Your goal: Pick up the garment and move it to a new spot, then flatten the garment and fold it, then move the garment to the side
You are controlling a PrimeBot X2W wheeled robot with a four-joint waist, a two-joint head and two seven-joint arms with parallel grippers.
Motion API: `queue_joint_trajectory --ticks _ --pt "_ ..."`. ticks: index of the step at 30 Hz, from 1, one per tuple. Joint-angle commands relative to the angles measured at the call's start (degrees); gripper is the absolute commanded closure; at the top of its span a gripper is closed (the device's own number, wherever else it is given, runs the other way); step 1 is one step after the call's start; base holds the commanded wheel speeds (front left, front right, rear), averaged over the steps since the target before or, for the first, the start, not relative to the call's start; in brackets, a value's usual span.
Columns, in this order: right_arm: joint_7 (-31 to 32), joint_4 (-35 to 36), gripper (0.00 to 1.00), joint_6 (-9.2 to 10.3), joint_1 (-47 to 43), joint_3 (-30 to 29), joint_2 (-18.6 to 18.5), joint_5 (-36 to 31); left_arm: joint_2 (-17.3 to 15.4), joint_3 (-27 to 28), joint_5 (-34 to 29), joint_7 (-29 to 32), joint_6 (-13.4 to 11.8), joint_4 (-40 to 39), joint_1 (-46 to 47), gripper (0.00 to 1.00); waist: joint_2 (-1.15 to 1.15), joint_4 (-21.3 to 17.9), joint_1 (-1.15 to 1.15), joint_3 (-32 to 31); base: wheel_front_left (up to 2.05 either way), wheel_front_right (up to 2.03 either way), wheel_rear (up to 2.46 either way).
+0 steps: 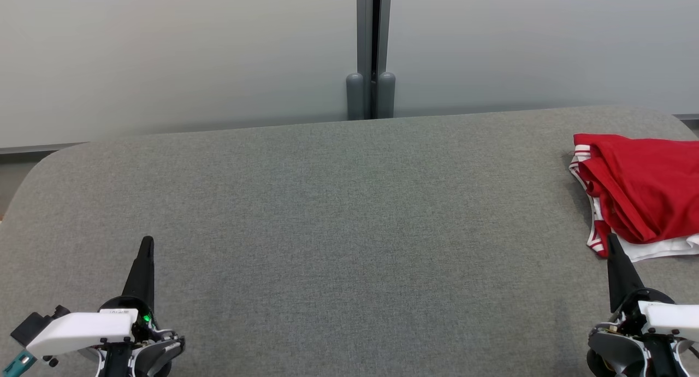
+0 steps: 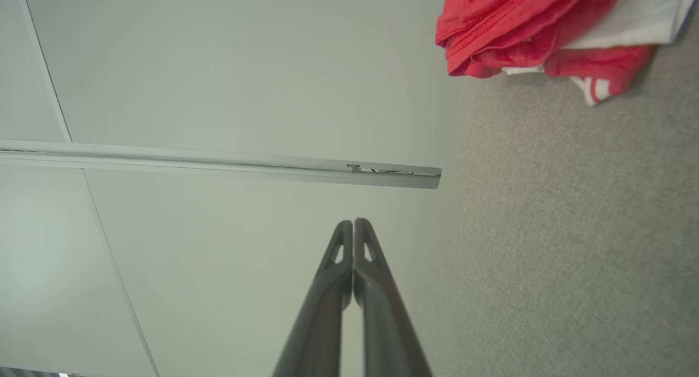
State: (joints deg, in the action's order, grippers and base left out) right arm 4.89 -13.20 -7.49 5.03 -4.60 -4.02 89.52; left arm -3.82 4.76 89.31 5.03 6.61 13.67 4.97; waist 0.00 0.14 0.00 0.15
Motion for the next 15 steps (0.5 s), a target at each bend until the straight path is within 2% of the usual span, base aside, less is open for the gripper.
queue_joint_trajectory --ticks 1,10,15 --pt "0.4 -0.2 1.0 -0.01 0.9 -0.1 0.0 0.9 0.0 0.5 0.9 0.3 0.5 0.0 1.2 1.0 0.0 0.0 0.0 0.0 0.0 0.0 0.0" --pt "0.7 -0.9 1.0 -0.01 1.3 -0.7 0.1 4.2 0.3 1.3 3.9 1.0 1.1 0.5 1.7 1.0 0.0 -0.1 0.0 0.0 0.0 0.0 0.0" --pt "0.7 -0.9 1.0 0.0 1.4 -0.7 0.2 4.0 0.4 1.3 3.7 1.0 1.1 0.4 1.6 1.0 0.0 -0.1 0.0 0.0 0.0 0.0 0.0"
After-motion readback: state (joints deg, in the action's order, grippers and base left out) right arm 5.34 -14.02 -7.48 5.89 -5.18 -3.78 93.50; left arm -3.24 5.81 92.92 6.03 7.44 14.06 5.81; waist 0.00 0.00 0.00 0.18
